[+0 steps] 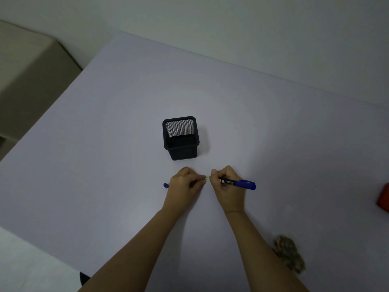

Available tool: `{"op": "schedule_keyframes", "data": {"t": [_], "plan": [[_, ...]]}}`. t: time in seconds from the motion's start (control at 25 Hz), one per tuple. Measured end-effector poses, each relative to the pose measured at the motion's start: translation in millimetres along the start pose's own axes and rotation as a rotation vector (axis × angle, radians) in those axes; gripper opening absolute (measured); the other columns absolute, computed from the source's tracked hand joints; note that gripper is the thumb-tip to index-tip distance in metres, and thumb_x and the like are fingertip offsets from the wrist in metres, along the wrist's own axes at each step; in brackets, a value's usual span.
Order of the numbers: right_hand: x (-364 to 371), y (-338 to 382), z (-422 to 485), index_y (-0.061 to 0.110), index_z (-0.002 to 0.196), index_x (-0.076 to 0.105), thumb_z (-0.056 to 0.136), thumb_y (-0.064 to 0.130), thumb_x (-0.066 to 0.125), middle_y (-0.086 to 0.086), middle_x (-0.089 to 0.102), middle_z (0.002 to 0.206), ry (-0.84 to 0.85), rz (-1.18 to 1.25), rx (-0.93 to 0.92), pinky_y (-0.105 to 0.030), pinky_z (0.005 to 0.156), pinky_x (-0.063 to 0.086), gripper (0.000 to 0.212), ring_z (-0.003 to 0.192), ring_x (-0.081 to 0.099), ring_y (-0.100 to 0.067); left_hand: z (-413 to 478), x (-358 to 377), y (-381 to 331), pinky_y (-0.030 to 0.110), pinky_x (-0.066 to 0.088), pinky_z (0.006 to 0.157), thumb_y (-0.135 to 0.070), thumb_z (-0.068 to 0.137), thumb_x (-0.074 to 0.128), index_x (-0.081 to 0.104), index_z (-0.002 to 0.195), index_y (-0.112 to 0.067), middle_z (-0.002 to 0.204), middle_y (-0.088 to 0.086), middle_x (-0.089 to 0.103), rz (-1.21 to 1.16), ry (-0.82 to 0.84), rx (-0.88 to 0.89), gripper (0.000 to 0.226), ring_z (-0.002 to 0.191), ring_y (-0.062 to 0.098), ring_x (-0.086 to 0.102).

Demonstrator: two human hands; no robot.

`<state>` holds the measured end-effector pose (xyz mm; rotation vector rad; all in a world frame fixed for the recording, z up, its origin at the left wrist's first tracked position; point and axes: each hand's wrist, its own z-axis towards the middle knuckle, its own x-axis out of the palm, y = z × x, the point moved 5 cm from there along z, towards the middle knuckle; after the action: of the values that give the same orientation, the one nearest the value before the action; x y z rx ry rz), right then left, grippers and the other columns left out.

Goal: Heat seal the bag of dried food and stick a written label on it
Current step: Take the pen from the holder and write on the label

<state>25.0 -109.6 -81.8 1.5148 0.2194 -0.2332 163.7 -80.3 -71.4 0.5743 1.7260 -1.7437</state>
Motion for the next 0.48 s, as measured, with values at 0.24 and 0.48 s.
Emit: {"op": "schedule_keyframes", "data": {"t": [0.24,0.48], "plan": [[1.4,-1.5,-0.8,0.006,0.063,0.048,0.083,0.012,0.063,-0.005,0.052,0.055,0.034,-0.007,0.026,-0.017,0.049,0.043,0.026,0.056,0.051,-0.014,-6.6,2.0,1.9,0.001,0.038,0.067,-0.013,0.079,0.07,0.074,0.094,-0.006,0.077,0.008,0.061,-0.002,-0.045,0.022,0.016,0.069,0.007,0.051],[3.0,1.6,-0.7,0.012,0.064,0.045,0.084,0.014,0.061,-0.002,0.051,0.056,0.037,-0.02,-0.029,-0.013,0.051,0.044,0.026,0.057,0.051,-0.013,-9.9,3.4,1.9,0.003,0.037,0.069,-0.016,0.082,0.064,0.074,0.093,-0.006,0.078,0.007,0.061,0.004,-0.08,0.021,0.017,0.071,0.007,0.051]]}}
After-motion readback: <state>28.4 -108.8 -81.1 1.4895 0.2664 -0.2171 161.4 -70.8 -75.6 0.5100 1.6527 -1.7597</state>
